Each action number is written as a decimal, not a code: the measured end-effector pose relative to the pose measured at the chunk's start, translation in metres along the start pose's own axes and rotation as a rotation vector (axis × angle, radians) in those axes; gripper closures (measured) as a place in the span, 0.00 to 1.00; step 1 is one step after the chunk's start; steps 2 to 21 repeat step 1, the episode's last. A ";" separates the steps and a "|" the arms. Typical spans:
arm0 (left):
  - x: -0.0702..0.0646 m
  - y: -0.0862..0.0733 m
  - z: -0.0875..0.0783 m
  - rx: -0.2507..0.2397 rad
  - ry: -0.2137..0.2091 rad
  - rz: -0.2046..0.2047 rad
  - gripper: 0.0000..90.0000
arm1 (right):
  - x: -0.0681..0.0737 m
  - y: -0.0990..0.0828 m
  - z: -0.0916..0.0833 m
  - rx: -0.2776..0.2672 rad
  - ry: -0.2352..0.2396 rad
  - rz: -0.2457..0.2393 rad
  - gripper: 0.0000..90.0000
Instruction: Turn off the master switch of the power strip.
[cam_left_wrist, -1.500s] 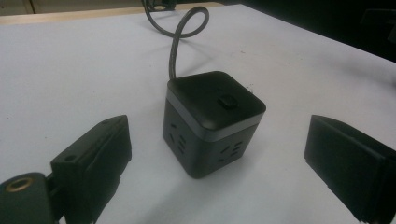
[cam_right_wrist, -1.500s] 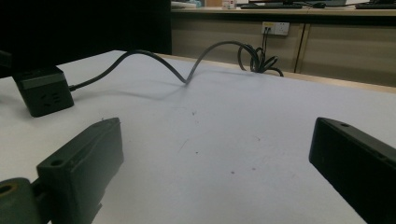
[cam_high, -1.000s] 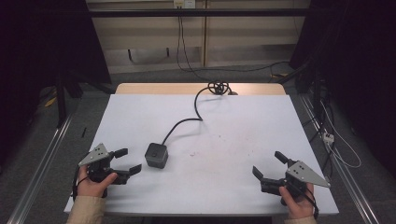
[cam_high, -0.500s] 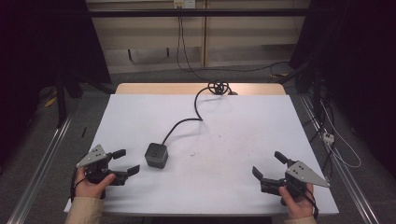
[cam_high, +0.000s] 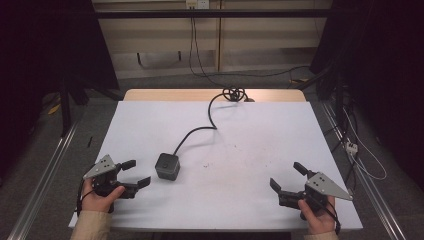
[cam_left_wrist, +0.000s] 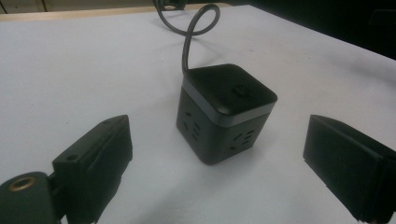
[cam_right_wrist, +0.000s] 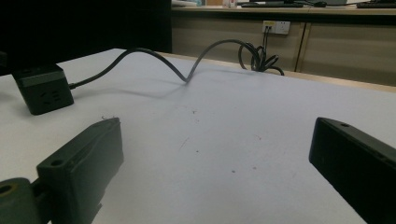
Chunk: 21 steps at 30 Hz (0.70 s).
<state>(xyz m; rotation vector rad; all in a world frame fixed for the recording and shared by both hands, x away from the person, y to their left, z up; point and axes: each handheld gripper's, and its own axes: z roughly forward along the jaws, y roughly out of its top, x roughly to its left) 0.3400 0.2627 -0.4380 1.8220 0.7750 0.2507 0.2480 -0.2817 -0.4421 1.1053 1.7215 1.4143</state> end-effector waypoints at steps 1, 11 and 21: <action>0.000 0.000 0.000 -0.002 0.002 0.000 0.09 | 0.000 0.000 0.000 0.000 0.000 0.002 0.03; 0.000 0.000 0.000 -0.002 0.002 0.000 0.09 | 0.000 0.000 0.000 0.000 0.000 0.002 0.03; 0.000 0.000 0.000 -0.002 0.002 0.000 0.09 | 0.000 0.000 0.000 0.000 0.000 0.002 0.03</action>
